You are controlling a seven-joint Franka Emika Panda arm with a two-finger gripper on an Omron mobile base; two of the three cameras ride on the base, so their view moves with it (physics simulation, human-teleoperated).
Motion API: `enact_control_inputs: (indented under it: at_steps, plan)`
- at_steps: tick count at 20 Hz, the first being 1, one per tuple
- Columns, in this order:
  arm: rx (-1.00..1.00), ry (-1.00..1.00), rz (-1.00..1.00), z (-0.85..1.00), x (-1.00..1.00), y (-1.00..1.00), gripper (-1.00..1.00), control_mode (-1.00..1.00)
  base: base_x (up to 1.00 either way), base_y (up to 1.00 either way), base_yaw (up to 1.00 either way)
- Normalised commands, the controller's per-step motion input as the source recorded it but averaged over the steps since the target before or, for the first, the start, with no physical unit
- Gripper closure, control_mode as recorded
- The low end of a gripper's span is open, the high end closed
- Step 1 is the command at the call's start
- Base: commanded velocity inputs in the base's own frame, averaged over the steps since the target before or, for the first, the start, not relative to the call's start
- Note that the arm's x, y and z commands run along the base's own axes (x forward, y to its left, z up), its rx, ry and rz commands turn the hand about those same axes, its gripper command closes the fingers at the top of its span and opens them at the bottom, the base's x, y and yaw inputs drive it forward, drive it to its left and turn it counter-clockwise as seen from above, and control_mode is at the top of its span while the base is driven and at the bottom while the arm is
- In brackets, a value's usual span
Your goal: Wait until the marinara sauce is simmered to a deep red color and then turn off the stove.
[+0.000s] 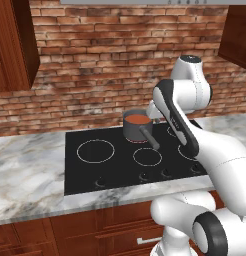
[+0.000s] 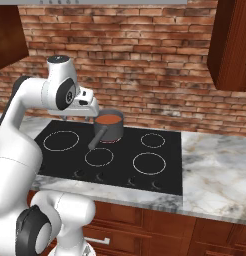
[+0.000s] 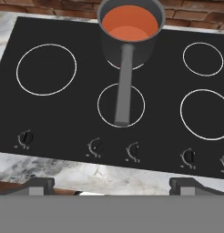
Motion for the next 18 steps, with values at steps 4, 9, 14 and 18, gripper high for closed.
enact_control_inputs:
  at_steps: [4, 9, 14, 18]
  plan:
    - [0.00, 0.00, 0.00, 0.00, 0.00, 0.00, -1.00, -1.00, 0.00, 0.00, 0.00]
    - [0.00, 0.00, 0.00, 0.00, 0.00, 0.00, -1.00, -1.00, 0.00, 0.00, 0.00]
    - [0.00, 0.00, 0.00, 0.00, 0.00, 0.00, -1.00, -1.00, 0.00, 0.00, 0.00]
    - [0.00, 0.00, 0.00, 0.00, 0.00, 0.00, -1.00, -1.00, 0.00, 0.00, 0.00]
